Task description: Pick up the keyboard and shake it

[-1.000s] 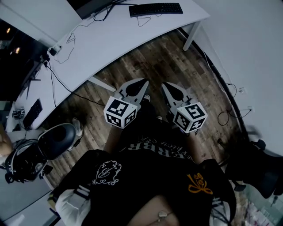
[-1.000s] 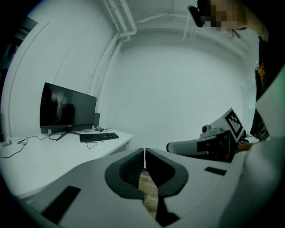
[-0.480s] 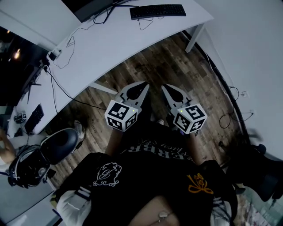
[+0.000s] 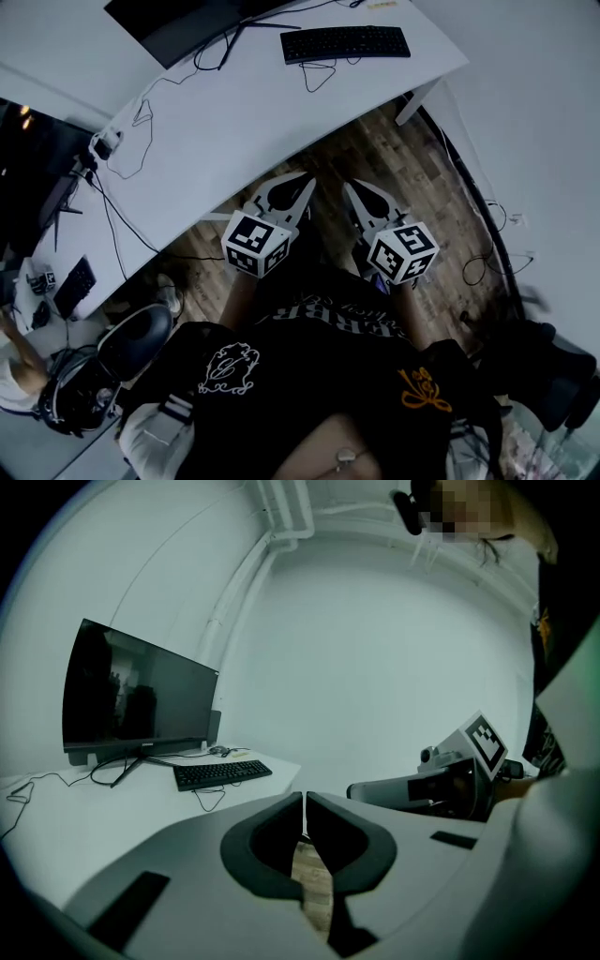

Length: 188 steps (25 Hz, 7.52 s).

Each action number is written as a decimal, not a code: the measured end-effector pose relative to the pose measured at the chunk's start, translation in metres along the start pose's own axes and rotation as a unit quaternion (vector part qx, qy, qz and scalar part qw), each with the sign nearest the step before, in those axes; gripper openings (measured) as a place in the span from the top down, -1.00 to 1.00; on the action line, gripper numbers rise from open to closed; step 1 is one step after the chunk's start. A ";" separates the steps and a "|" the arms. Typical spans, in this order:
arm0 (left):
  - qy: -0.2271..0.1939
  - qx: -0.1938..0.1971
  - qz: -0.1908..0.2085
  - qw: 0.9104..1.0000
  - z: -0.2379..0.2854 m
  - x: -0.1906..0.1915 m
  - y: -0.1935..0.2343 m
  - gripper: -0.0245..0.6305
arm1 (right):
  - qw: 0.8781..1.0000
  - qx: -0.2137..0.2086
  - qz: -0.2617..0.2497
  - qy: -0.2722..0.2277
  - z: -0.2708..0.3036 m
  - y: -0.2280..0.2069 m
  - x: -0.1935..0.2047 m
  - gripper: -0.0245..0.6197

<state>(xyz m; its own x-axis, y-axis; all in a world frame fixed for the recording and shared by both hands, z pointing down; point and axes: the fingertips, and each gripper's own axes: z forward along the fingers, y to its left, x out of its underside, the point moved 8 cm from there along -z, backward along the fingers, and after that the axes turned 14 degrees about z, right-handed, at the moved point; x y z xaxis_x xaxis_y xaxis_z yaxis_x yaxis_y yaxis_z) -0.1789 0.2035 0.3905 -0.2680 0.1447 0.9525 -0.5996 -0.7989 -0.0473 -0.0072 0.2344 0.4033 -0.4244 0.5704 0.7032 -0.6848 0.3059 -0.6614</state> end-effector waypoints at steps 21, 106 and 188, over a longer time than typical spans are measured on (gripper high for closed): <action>-0.014 0.035 -0.006 0.999 0.071 -0.003 0.206 0.85 | 0.997 0.069 0.017 -0.027 0.166 -0.021 -0.077 0.84; 0.202 -0.074 -0.297 0.930 0.416 0.102 0.467 -0.02 | 0.970 0.169 0.089 0.152 0.307 -0.517 -0.300 0.12; 0.016 -0.139 -0.020 0.990 0.298 -0.056 0.426 0.19 | 0.995 0.059 0.016 0.074 0.274 -0.430 -0.323 0.17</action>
<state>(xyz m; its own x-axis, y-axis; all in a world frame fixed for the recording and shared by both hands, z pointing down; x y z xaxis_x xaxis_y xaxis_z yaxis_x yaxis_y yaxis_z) -0.1952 -0.3189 0.4067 -0.2604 0.1950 0.9456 -0.7938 -0.6007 -0.0947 0.2618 -0.2901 0.5319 -0.3616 0.6873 0.6299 -0.7408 0.1984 -0.6418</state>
